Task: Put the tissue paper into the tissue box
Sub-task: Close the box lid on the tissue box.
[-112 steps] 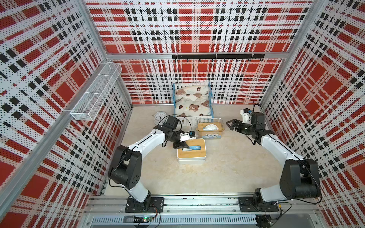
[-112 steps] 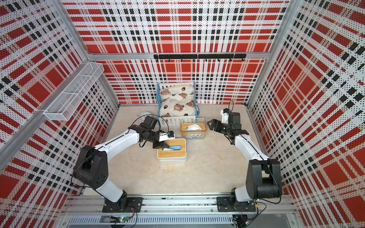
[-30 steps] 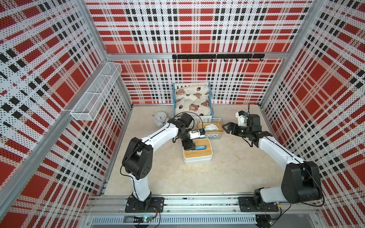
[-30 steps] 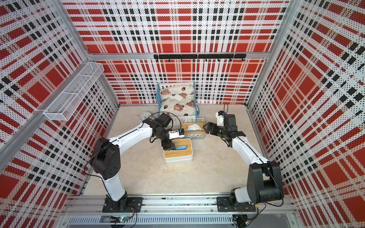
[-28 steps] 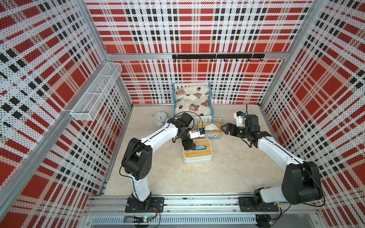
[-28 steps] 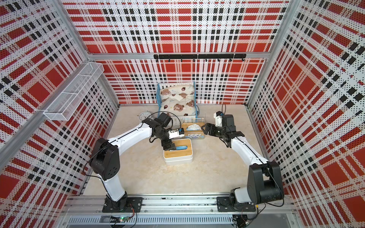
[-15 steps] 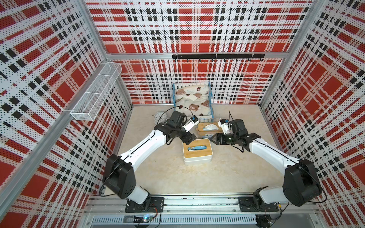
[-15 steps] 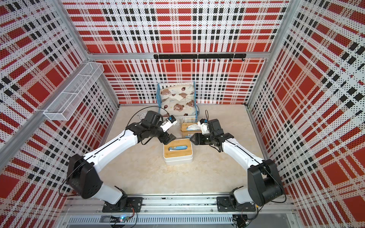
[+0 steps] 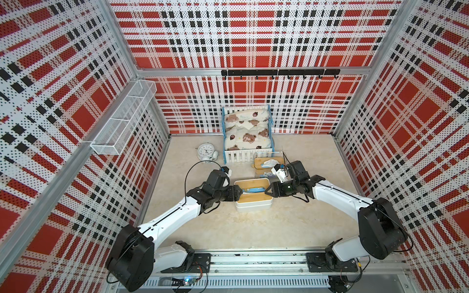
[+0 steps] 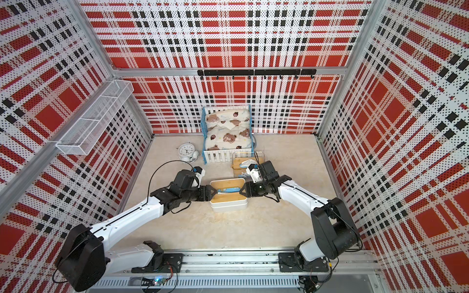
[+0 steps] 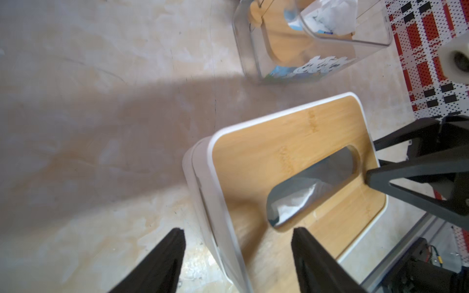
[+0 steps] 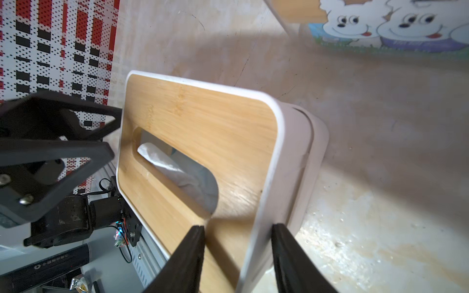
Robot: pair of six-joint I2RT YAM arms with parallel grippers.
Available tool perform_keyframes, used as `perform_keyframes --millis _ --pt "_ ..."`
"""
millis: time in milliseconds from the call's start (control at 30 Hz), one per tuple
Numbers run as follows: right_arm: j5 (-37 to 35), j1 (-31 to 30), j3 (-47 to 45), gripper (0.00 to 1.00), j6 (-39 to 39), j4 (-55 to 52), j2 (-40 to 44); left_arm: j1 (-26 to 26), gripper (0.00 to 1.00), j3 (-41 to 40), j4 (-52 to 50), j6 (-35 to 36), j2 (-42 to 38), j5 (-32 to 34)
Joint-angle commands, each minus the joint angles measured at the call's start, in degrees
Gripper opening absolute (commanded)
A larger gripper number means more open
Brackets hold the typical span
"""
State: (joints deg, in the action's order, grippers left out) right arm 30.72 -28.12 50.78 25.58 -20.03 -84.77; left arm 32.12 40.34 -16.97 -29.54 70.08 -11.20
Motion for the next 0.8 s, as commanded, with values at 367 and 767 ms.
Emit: perform_keyframes --millis 367,767 --pt "-2.4 -1.8 0.8 0.46 1.7 0.2 -2.2 3.2 0.62 -2.8 7.0 -7.6 2.7 -0.4" --pt "-3.2 -1.8 3.2 0.55 -1.1 -3.0 -1.8 3.3 0.54 -4.6 6.7 -7.3 1.0 -0.6"
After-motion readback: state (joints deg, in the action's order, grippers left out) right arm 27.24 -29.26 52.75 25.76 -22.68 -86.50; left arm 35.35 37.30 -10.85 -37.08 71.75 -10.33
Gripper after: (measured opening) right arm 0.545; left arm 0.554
